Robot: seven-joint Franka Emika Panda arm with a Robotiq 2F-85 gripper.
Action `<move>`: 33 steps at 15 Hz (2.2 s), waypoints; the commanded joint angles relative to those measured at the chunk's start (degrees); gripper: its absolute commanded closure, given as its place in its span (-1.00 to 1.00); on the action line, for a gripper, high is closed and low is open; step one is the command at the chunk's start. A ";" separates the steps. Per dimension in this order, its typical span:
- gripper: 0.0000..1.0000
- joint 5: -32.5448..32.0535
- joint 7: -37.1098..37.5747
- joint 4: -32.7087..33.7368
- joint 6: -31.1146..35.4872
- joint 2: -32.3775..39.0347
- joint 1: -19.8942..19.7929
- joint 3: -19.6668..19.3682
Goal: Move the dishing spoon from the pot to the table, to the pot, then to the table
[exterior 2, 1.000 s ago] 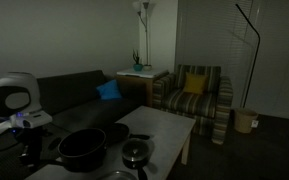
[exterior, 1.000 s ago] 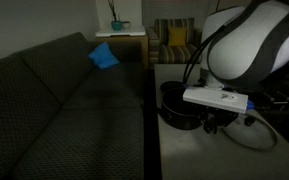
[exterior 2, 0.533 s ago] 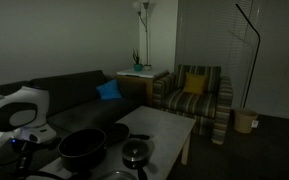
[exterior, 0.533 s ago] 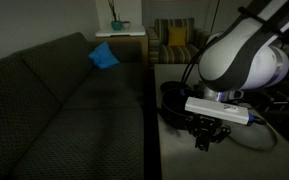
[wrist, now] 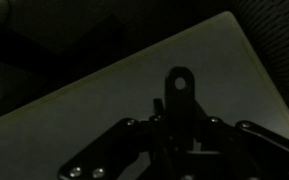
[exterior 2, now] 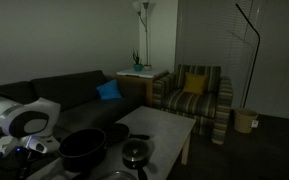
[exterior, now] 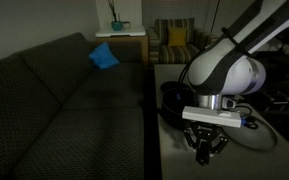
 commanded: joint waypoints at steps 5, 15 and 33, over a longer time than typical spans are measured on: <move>0.86 3.35 1.55 7.85 -2.75 7.61 -0.29 -1.98; -0.37 4.48 3.42 8.35 -1.23 7.51 0.14 -2.13; -1.00 2.91 -1.42 -3.18 2.94 -6.34 -0.62 -0.72</move>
